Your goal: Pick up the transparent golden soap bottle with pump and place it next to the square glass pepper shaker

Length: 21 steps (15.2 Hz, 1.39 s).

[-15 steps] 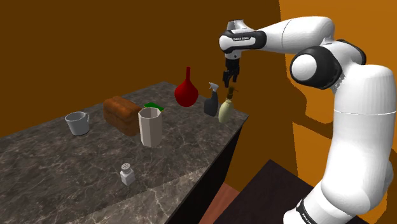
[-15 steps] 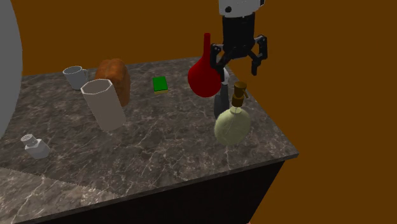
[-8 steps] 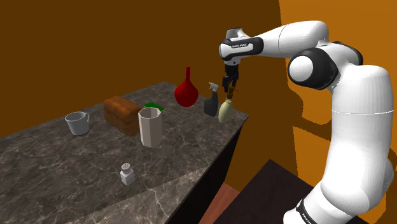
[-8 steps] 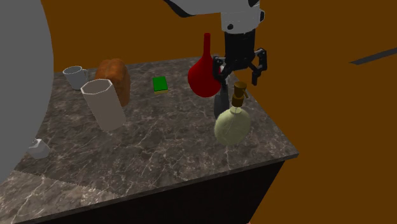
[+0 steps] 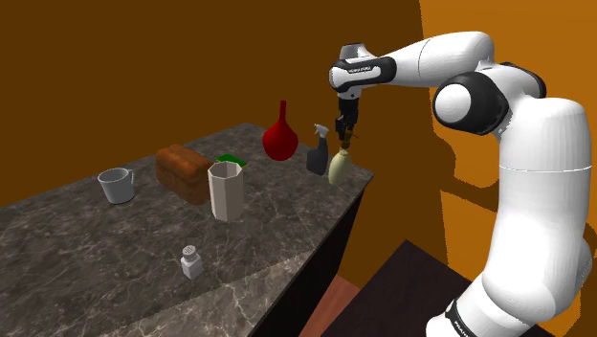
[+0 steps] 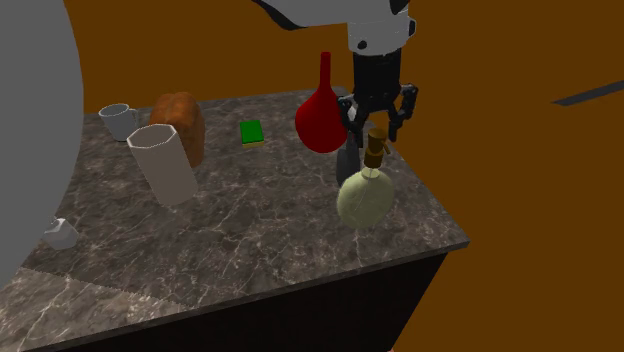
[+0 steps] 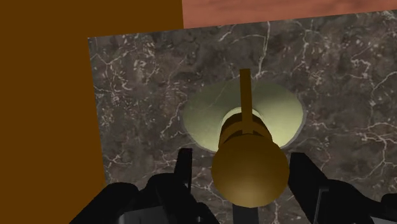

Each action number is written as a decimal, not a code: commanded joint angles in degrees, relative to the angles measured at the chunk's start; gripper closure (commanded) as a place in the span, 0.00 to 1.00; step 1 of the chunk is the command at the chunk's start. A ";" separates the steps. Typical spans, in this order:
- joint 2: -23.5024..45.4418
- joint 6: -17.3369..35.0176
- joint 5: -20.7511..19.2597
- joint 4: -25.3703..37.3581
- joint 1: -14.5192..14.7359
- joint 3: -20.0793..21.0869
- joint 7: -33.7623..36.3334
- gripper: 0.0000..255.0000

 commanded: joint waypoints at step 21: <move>-0.03 -9.14 0.16 9.17 -0.24 -0.12 -1.04 1.00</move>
